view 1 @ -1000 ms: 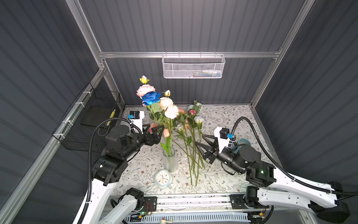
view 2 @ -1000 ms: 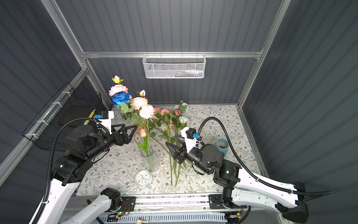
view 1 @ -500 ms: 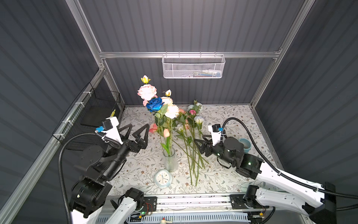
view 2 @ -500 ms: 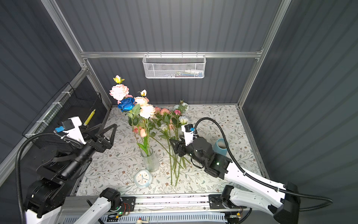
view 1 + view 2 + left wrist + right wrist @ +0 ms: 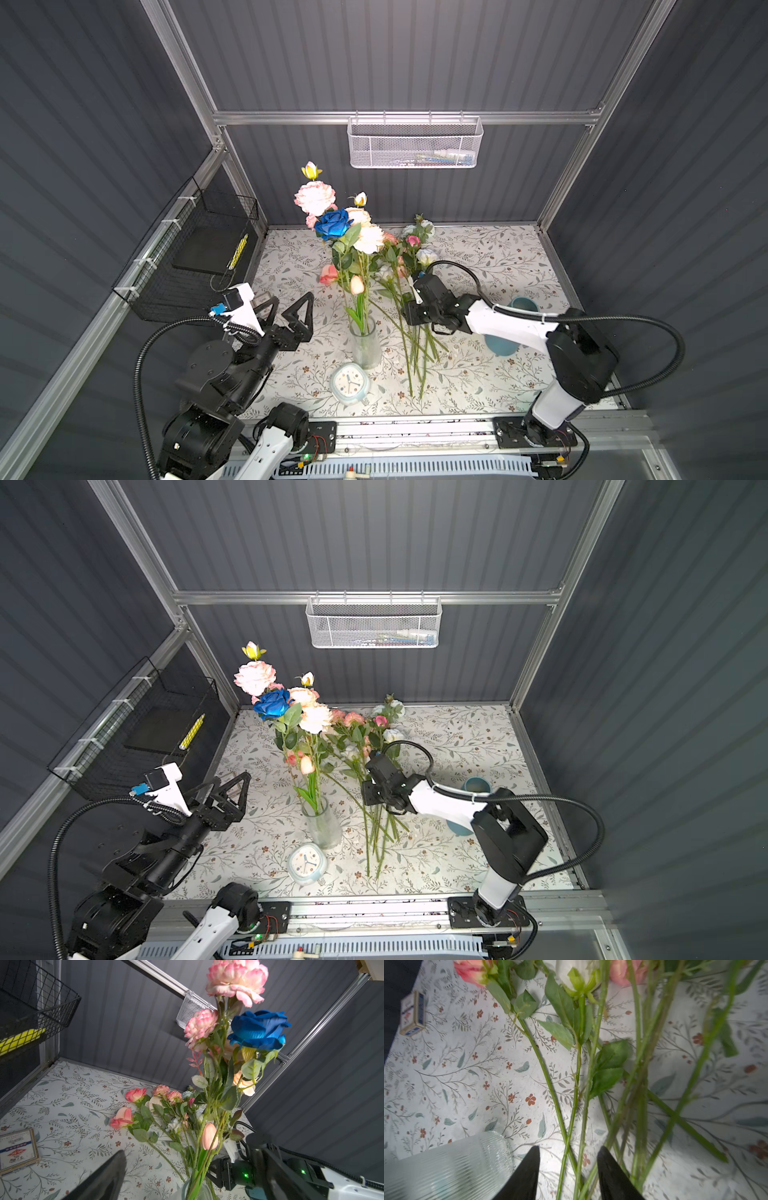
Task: Arrange the flowers into the vase
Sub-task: 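Open the left gripper and draw back while the right gripper moves to the bunch, then close the right gripper on a pink rose stem in the bunch, then lift the pink rose up out of the bunch with the right gripper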
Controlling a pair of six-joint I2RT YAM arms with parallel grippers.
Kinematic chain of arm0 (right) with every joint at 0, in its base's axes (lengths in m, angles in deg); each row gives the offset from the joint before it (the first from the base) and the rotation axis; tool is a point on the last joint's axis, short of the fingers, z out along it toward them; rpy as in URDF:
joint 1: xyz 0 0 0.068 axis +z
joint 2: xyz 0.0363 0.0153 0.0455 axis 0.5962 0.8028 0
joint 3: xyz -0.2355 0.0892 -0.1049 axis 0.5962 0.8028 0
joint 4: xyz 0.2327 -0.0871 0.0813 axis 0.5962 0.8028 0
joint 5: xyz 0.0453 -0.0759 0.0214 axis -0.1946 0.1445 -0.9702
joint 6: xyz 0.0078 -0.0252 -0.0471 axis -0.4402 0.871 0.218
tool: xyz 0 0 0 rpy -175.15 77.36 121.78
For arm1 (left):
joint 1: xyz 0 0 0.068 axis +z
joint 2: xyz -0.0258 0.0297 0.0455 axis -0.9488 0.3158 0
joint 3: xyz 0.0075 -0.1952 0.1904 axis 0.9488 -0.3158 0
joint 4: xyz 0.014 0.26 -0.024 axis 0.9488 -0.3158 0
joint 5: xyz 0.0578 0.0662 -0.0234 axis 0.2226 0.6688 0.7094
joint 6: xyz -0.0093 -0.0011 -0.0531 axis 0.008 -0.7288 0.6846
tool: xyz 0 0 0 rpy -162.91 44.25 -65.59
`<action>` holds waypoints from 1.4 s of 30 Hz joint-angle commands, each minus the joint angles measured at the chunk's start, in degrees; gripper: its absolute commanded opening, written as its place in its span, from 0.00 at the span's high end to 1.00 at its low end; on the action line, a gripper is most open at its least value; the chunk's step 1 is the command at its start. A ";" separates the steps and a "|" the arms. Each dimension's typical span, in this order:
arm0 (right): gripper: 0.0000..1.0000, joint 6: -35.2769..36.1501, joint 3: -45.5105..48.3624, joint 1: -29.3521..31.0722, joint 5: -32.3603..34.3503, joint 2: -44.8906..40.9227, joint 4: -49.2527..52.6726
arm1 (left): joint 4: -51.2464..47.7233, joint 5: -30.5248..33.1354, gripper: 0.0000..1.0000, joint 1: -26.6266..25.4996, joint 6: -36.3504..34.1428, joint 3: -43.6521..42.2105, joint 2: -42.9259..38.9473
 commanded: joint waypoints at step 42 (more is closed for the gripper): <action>1.00 0.18 16.47 -1.51 5.10 -32.09 -21.54 | -4.86 1.79 0.00 0.09 2.60 -2.73 -3.43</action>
